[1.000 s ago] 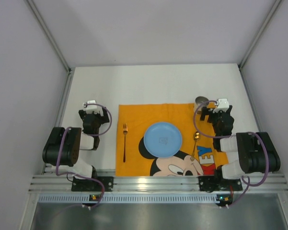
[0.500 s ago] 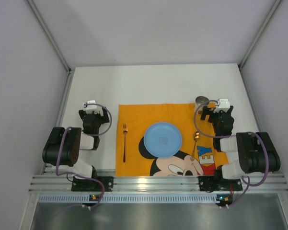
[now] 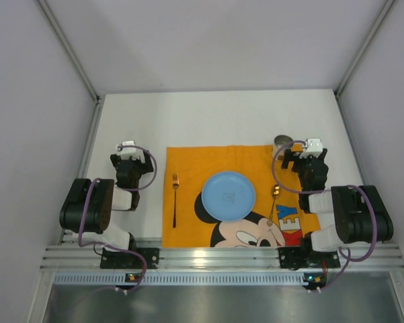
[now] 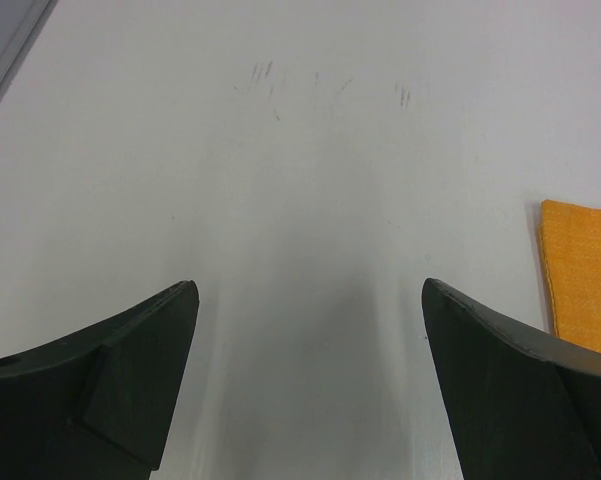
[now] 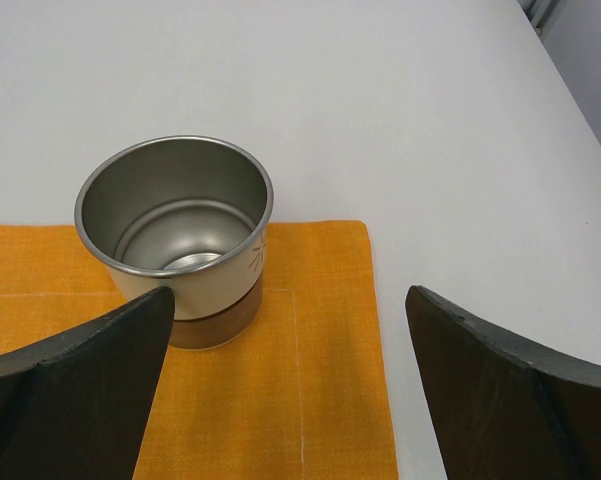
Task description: Set the dinner table for one person
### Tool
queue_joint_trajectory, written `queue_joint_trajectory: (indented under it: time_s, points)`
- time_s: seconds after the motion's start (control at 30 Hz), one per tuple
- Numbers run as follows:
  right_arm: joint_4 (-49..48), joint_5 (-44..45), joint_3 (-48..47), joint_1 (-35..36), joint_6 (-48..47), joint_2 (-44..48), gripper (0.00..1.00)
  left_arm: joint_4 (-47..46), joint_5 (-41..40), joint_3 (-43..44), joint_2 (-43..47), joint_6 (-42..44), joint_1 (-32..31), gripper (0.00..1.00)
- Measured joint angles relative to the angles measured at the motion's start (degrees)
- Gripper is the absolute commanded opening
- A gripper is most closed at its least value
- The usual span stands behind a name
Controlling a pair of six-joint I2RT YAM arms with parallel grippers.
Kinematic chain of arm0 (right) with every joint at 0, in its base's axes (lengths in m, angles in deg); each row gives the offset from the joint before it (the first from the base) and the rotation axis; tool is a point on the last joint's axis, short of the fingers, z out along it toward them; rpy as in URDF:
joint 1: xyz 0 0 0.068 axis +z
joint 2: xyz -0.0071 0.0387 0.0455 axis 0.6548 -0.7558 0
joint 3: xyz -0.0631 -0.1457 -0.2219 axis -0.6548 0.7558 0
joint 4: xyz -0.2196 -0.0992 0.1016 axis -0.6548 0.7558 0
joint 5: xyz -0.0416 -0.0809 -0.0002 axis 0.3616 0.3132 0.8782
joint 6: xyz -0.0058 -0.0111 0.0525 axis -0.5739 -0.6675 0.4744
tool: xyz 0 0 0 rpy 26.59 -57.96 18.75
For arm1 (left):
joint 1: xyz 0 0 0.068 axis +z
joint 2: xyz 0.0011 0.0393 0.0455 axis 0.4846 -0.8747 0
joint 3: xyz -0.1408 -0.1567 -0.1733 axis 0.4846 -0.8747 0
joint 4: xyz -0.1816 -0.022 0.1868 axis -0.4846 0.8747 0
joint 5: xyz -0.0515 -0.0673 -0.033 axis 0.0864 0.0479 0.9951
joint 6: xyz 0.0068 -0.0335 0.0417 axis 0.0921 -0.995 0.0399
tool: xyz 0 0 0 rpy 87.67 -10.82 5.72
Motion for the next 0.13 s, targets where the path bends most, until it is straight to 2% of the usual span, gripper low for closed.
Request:
queue_joint_trajectory:
  time_s: [0.13]
  points:
    - [0.0,0.0,0.0,0.0,0.0,0.0,1.0,0.0,-0.02,0.0,0.0,0.0,0.0,0.98]
